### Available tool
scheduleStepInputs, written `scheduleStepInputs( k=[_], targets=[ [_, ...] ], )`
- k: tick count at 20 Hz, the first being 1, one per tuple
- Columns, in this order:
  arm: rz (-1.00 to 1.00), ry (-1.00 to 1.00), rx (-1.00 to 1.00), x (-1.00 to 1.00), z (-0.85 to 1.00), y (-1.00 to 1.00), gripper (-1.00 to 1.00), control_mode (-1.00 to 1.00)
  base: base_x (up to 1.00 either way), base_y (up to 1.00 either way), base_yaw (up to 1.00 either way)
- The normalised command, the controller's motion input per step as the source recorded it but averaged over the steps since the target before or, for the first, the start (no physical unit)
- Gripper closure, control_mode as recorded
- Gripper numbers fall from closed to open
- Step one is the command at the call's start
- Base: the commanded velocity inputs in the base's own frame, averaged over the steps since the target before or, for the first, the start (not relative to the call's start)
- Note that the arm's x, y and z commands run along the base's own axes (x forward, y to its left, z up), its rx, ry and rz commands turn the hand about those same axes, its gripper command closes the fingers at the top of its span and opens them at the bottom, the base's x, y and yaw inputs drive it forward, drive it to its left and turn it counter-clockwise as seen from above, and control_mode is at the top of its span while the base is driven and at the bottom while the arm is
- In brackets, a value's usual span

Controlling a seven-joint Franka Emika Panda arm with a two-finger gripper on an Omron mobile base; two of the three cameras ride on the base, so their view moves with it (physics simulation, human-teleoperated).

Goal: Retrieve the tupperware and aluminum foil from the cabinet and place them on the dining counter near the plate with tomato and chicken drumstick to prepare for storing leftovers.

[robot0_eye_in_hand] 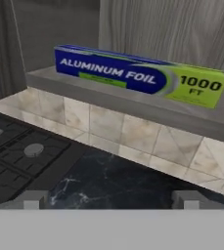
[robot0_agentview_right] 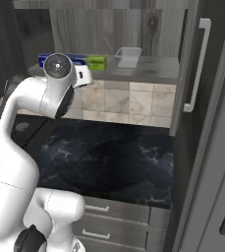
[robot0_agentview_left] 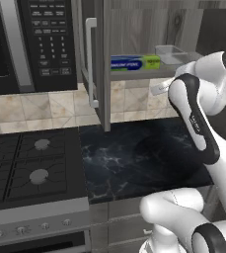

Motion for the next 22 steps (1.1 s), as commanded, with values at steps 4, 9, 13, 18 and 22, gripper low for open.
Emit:
scheduleStepInputs(
  k=[4, 9, 13, 18, 22],
  targets=[
    [0.09, -0.13, 0.0, 0.0, 0.54, -0.14, -1.0, -1.0, 0.0, 0.0, 0.0],
    [0.08, -0.08, 0.0, 0.07, 0.51, -0.12, -1.0, -1.0, 0.0, 0.0, 0.0],
    [0.09, 0.0, 0.01, 0.17, 0.12, -0.1, -1.0, -1.0, 0.0, 0.0, 0.0],
    [0.09, 0.0, 0.05, 0.34, 0.0, -0.19, -1.0, -1.0, 0.0, 0.0, 0.0],
    [0.1, 0.0, 0.06, 0.4, 0.0, -0.13, -1.0, -1.0, 0.0, 0.0, 0.0]
  ],
)
